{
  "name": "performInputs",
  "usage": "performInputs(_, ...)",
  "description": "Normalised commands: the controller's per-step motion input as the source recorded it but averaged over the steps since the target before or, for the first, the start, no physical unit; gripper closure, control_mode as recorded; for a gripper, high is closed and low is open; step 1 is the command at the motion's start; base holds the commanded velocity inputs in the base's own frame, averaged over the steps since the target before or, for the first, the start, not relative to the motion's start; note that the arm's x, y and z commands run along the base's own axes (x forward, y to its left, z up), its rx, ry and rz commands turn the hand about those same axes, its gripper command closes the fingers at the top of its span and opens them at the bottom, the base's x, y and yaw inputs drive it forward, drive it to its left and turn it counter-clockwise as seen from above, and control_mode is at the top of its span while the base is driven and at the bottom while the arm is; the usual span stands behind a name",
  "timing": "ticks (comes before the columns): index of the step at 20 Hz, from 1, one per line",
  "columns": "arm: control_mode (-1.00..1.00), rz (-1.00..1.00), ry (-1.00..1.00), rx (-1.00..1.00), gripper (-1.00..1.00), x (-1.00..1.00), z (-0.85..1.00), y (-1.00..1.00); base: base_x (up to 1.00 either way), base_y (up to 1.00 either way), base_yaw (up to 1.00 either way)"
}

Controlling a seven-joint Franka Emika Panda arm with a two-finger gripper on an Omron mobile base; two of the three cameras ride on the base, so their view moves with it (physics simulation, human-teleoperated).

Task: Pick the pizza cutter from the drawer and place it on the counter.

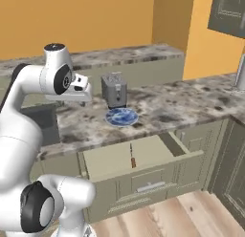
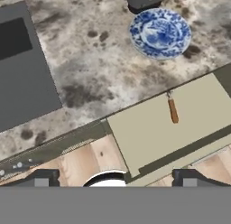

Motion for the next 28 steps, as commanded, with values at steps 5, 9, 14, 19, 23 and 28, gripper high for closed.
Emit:
performInputs(5, 1.0, 0.0, 0.0, 0.0, -1.0, 0.0, 0.0, 0.0, 0.0, 0.49, -0.66)
performInputs(9, 1.0, 0.0, 0.0, 0.0, -1.0, 0.0, 0.0, 0.0, 0.0, 0.47, -0.66)
performInputs(14, 1.0, 0.0, 0.0, 0.0, -1.0, 0.0, 0.0, 0.0, 0.0, 0.56, -0.64)
performInputs(19, 1.0, 0.0, 0.0, 0.0, -1.0, 0.0, 0.0, 0.0, 0.0, 0.54, -0.56)
performInputs(23, -1.0, -0.22, 0.0, 0.01, -1.0, 0.0, -0.08, -0.12, 0.0, 0.0, 0.0)
performInputs(28, -1.0, -0.01, 0.03, 0.05, -1.0, 0.0, -0.5, -0.29, 0.0, 0.0, 0.0)
